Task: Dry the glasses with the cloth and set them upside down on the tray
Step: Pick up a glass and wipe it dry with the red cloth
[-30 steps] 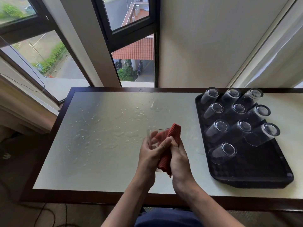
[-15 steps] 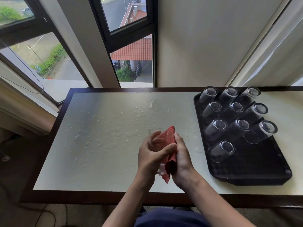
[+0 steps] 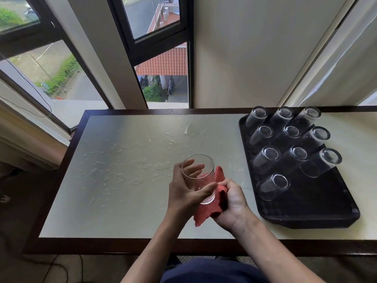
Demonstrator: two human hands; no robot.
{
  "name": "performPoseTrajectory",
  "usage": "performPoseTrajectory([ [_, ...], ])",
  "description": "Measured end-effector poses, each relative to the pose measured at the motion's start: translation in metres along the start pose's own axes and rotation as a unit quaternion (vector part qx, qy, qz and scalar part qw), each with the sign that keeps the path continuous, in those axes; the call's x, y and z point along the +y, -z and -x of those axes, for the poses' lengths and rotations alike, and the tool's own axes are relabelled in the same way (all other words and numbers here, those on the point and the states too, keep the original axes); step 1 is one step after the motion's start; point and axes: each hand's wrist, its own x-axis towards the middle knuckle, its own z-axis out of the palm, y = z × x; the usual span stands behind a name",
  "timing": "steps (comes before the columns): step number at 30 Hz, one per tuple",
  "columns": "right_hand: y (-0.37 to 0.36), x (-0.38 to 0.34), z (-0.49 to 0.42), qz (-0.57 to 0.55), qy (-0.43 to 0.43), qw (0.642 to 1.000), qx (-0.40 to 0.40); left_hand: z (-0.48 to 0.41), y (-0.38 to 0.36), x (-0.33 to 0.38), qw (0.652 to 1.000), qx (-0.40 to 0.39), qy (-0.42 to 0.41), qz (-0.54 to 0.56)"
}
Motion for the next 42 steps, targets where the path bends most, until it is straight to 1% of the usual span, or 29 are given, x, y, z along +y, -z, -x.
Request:
performPoseTrajectory([
  [4, 0.007, 0.000, 0.000, 0.050, 0.047, 0.998, 0.004, -0.009, 0.019, -0.001, 0.993, -0.015, -0.039, -0.106],
  [6, 0.011, -0.001, 0.005, 0.065, 0.101, 0.992, -0.031, -0.010, 0.029, 0.000, 0.981, -0.049, -0.043, -0.181],
  [8, 0.011, 0.000, 0.012, 0.102, 0.175, 0.976, -0.078, -0.009, 0.034, 0.002, 0.961, -0.068, -0.053, -0.262],
  [9, 0.011, 0.001, 0.013, 0.146, 0.222, 0.959, -0.101, -0.008, 0.034, 0.005, 0.954, -0.074, -0.054, -0.287],
  [10, 0.008, 0.002, 0.017, 0.220, 0.264, 0.931, -0.122, -0.006, 0.033, 0.009, 0.948, -0.079, -0.057, -0.302],
  [12, 0.005, 0.003, 0.017, 0.370, 0.316, 0.863, -0.136, -0.003, 0.029, 0.017, 0.929, -0.090, -0.088, -0.347],
  [13, 0.003, 0.001, 0.016, 0.408, 0.317, 0.846, -0.131, -0.002, 0.026, 0.020, 0.912, -0.096, -0.115, -0.382],
  [14, -0.002, -0.003, 0.017, 0.422, 0.307, 0.843, -0.129, -0.001, 0.023, 0.023, 0.896, -0.102, -0.137, -0.409],
  [15, -0.005, -0.007, 0.015, 0.422, 0.291, 0.849, -0.127, 0.000, 0.022, 0.025, 0.887, -0.105, -0.148, -0.424],
  [17, -0.008, -0.011, 0.014, 0.420, 0.272, 0.856, -0.132, 0.001, 0.022, 0.029, 0.889, -0.098, -0.152, -0.421],
  [18, -0.008, -0.010, 0.015, 0.433, 0.274, 0.848, -0.134, 0.000, 0.024, 0.029, 0.894, -0.090, -0.147, -0.413],
  [21, -0.006, 0.006, 0.020, 0.484, 0.337, 0.799, -0.116, -0.005, 0.035, 0.032, 0.910, -0.062, -0.113, -0.393],
  [22, -0.006, 0.011, 0.021, 0.487, 0.354, 0.791, -0.108, -0.006, 0.037, 0.031, 0.910, -0.063, -0.115, -0.394],
  [23, -0.005, 0.014, 0.022, 0.477, 0.359, 0.795, -0.107, -0.005, 0.037, 0.030, 0.907, -0.068, -0.123, -0.397],
  [25, -0.006, 0.014, 0.016, 0.435, 0.337, 0.828, -0.108, 0.000, 0.034, 0.026, 0.900, -0.082, -0.139, -0.405],
  [26, -0.008, 0.011, 0.014, 0.412, 0.317, 0.847, -0.109, 0.002, 0.033, 0.024, 0.902, -0.089, -0.133, -0.401],
  [29, -0.016, 0.005, 0.007, 0.382, 0.255, 0.882, -0.106, 0.008, 0.039, 0.012, 0.940, -0.098, -0.067, -0.321],
  [32, -0.013, 0.011, -0.004, 0.315, 0.194, 0.922, -0.112, 0.015, 0.054, -0.002, 0.972, -0.100, 0.005, -0.212],
  [34, -0.008, 0.015, -0.011, 0.301, 0.166, 0.934, -0.100, 0.020, 0.065, -0.009, 0.983, -0.087, 0.048, -0.153],
  [36, -0.001, 0.017, -0.017, 0.315, 0.178, 0.931, -0.048, 0.023, 0.076, -0.014, 0.987, -0.047, 0.087, -0.125],
  [37, 0.001, 0.020, -0.020, 0.329, 0.200, 0.922, -0.023, 0.024, 0.082, -0.017, 0.988, -0.022, 0.105, -0.112],
  [38, 0.004, 0.022, -0.023, 0.354, 0.236, 0.905, -0.003, 0.025, 0.087, -0.019, 0.988, 0.001, 0.119, -0.099],
  [39, 0.007, 0.025, -0.026, 0.402, 0.283, 0.871, 0.012, 0.025, 0.091, -0.021, 0.987, 0.019, 0.131, -0.087],
  [40, 0.011, 0.027, -0.030, 0.465, 0.336, 0.819, 0.026, 0.026, 0.095, -0.023, 0.986, 0.035, 0.141, -0.078],
  [42, 0.016, 0.033, -0.035, 0.583, 0.421, 0.693, 0.055, 0.026, 0.099, -0.027, 0.985, 0.055, 0.153, -0.063],
])
